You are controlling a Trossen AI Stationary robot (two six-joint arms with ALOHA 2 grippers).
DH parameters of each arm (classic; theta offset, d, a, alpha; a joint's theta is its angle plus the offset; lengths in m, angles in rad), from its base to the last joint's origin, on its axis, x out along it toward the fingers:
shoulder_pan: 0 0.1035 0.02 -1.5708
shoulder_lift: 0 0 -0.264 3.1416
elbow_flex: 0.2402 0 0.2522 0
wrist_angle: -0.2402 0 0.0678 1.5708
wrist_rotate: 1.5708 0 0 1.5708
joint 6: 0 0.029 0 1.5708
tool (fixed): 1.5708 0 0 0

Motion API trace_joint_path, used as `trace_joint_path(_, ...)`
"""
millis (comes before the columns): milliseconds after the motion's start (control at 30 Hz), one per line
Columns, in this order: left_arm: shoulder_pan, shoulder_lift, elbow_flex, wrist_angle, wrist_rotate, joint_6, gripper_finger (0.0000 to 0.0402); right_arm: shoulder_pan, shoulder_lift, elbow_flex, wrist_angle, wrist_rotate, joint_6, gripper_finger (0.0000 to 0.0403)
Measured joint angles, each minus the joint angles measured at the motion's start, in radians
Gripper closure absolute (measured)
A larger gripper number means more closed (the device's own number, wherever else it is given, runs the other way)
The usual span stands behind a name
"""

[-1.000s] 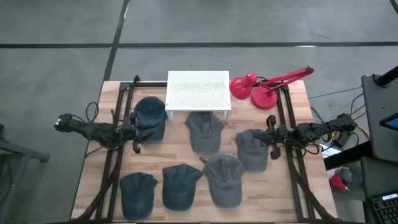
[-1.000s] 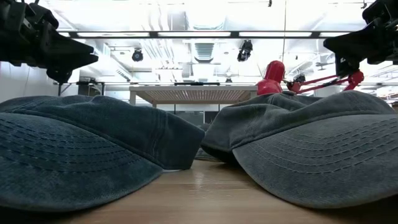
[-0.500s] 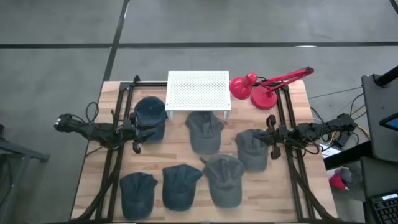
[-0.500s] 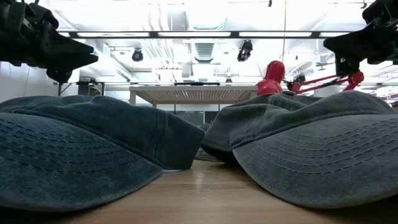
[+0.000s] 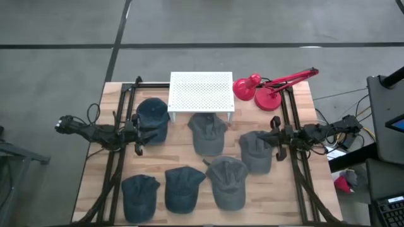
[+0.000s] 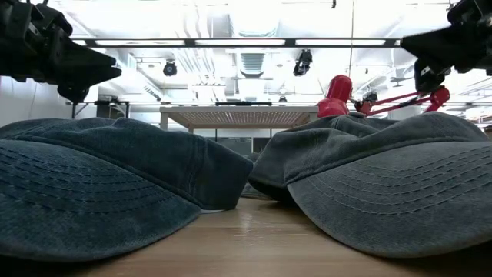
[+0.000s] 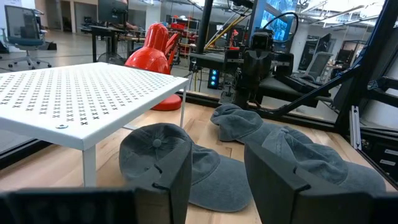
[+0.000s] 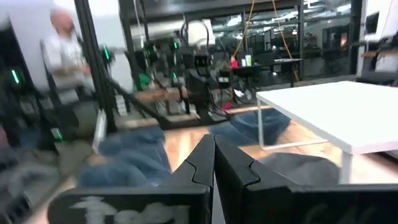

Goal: Pick & Place hat
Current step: Put the top right gray cap on the shelf

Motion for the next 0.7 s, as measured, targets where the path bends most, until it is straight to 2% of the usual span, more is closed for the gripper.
trace_joint_path(133,0.000,0.000,0.000,0.000,0.000,0.025,0.0252,0.000,0.000,0.000,0.069,0.005,0.121,0.0394)
trace_joint_path(333,0.000,0.000,0.000,0.000,0.000,0.027,0.0252,0.000,0.000,0.000,0.204,0.007,0.167,0.0394)
trace_joint_path(400,0.000,0.000,0.000,0.000,0.000,0.027,0.0252,0.000,0.001,0.021,0.195,0.013,0.177,0.0394)
trace_joint_path(500,0.000,0.000,0.000,0.007,0.000,0.026,0.0252,0.000,0.023,0.104,0.050,0.042,0.197,0.0394)
trace_joint_path(600,0.000,0.000,-0.001,0.018,-0.001,0.025,0.0252,0.000,0.097,0.246,-0.235,0.065,0.299,0.0394)
trace_joint_path(700,0.000,0.000,-0.004,0.040,-0.002,0.025,0.0252,0.000,0.227,0.406,-0.544,0.063,0.451,0.0394)
